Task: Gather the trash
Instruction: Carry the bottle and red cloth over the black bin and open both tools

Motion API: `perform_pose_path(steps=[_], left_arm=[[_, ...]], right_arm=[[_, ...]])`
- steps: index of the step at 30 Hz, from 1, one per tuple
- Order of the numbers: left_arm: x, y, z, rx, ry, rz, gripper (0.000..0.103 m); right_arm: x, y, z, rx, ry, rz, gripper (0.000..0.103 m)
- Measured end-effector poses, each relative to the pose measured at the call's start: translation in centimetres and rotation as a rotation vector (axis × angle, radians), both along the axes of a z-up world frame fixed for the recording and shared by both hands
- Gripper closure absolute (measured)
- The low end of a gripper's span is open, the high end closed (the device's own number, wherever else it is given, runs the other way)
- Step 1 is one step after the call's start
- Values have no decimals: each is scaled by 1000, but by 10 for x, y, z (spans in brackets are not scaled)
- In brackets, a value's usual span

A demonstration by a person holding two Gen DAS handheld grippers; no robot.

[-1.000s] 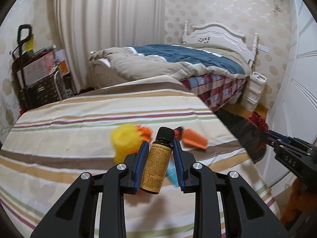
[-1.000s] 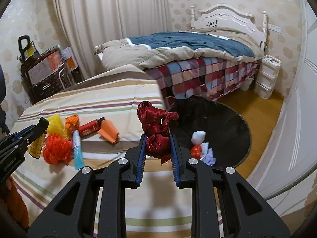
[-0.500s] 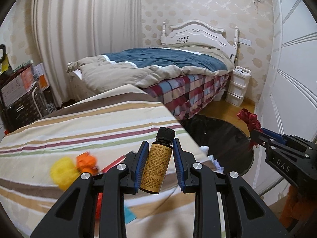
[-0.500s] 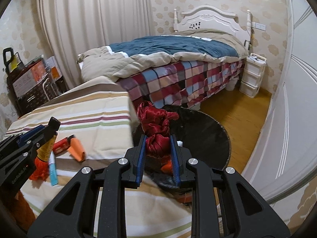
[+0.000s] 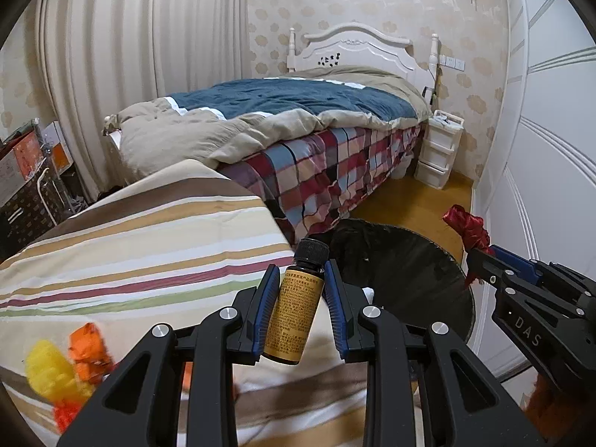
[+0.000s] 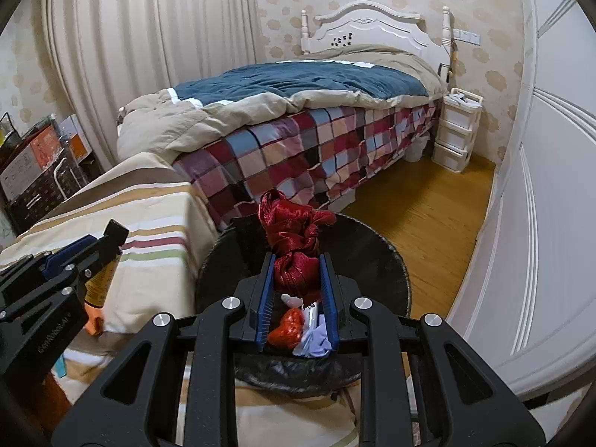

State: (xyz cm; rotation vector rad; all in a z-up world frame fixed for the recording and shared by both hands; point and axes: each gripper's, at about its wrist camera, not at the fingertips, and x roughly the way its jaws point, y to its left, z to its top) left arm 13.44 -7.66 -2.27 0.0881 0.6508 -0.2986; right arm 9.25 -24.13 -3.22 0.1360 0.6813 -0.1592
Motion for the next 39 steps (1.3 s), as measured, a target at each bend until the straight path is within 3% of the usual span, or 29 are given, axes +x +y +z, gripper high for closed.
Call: perform_pose_path(steps=[21, 25, 26, 28, 31, 39], left_arm=[[53, -54, -29, 80, 43, -7, 74], [58, -56, -31, 85, 57, -14, 73], [58, -56, -31, 84, 56, -12, 70], [57, -55, -30, 84, 46, -7, 48], [55, -55, -28, 81, 28, 0, 34], [47, -58, -21, 107, -9, 13, 22]], right_arm=[[42, -34, -30, 33, 39, -34, 80], [44, -37, -35, 38, 44, -40, 75], [45, -37, -36, 39, 47, -42, 68], [46, -39, -37, 39, 47, -55, 56], [43, -42, -37, 38, 41, -71, 54], [33, -45, -28, 14, 19, -104, 42]])
